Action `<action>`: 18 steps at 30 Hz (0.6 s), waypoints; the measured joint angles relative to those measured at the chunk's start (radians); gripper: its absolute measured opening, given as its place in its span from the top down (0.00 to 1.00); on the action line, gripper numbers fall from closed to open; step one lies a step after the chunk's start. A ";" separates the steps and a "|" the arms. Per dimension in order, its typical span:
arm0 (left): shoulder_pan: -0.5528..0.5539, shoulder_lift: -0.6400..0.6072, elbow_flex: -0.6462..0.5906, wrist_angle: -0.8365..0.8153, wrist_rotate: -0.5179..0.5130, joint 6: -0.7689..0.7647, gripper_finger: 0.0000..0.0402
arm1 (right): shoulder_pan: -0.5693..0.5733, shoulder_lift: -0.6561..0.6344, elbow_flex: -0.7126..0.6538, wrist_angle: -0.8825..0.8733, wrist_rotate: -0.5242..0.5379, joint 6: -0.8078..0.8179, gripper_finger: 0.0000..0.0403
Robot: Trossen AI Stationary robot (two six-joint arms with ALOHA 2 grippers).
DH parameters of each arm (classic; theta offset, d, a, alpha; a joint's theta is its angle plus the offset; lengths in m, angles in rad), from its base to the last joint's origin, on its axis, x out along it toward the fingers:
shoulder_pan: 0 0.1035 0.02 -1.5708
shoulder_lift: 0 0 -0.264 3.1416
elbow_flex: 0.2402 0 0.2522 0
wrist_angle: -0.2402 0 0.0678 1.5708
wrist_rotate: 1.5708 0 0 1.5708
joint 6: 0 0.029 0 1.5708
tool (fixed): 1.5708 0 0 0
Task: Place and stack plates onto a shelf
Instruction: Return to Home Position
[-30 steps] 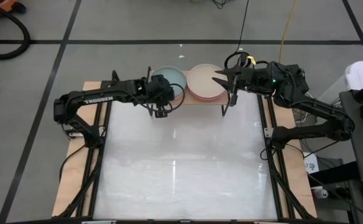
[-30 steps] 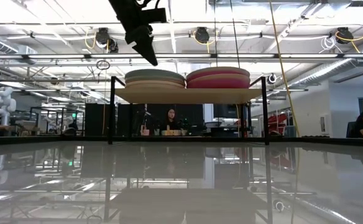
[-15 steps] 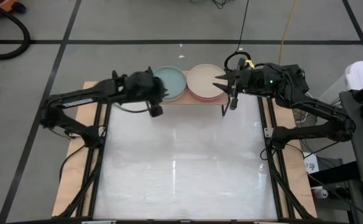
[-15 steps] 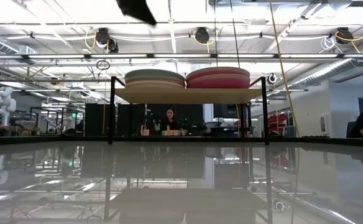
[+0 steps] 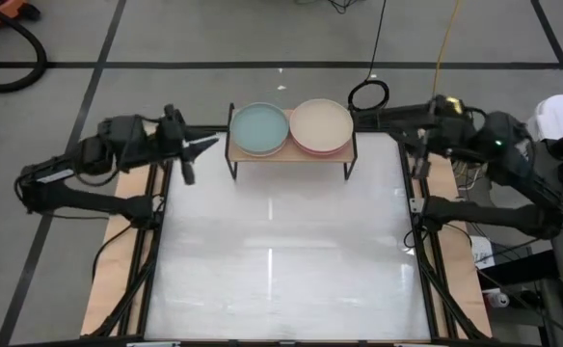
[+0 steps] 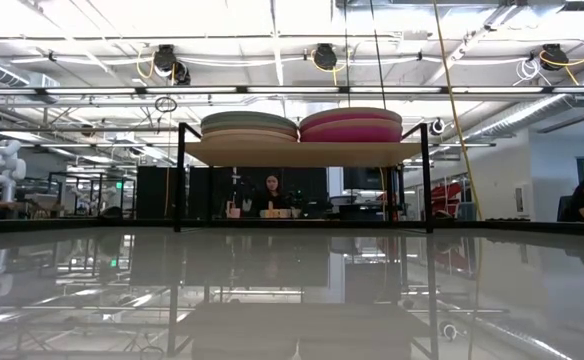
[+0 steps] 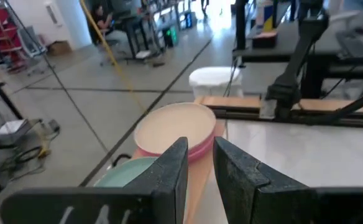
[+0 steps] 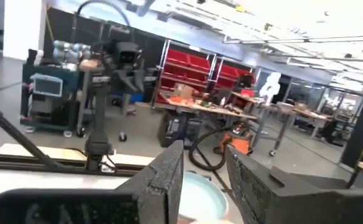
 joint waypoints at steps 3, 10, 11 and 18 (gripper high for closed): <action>-0.010 -0.092 -0.139 0.098 0.004 -0.015 0.80 | 0.000 -0.080 -0.062 -0.011 0.032 0.017 0.74; -0.025 -0.267 -0.379 0.242 0.003 -0.072 0.80 | 0.000 -0.273 -0.238 -0.013 0.053 0.068 0.75; -0.027 -0.290 -0.399 0.240 0.003 -0.078 0.80 | 0.000 -0.300 -0.260 -0.012 0.053 0.072 0.75; -0.028 -0.458 -0.574 0.351 0.002 -0.097 0.80 | 0.000 -0.453 -0.439 0.076 0.052 0.120 0.84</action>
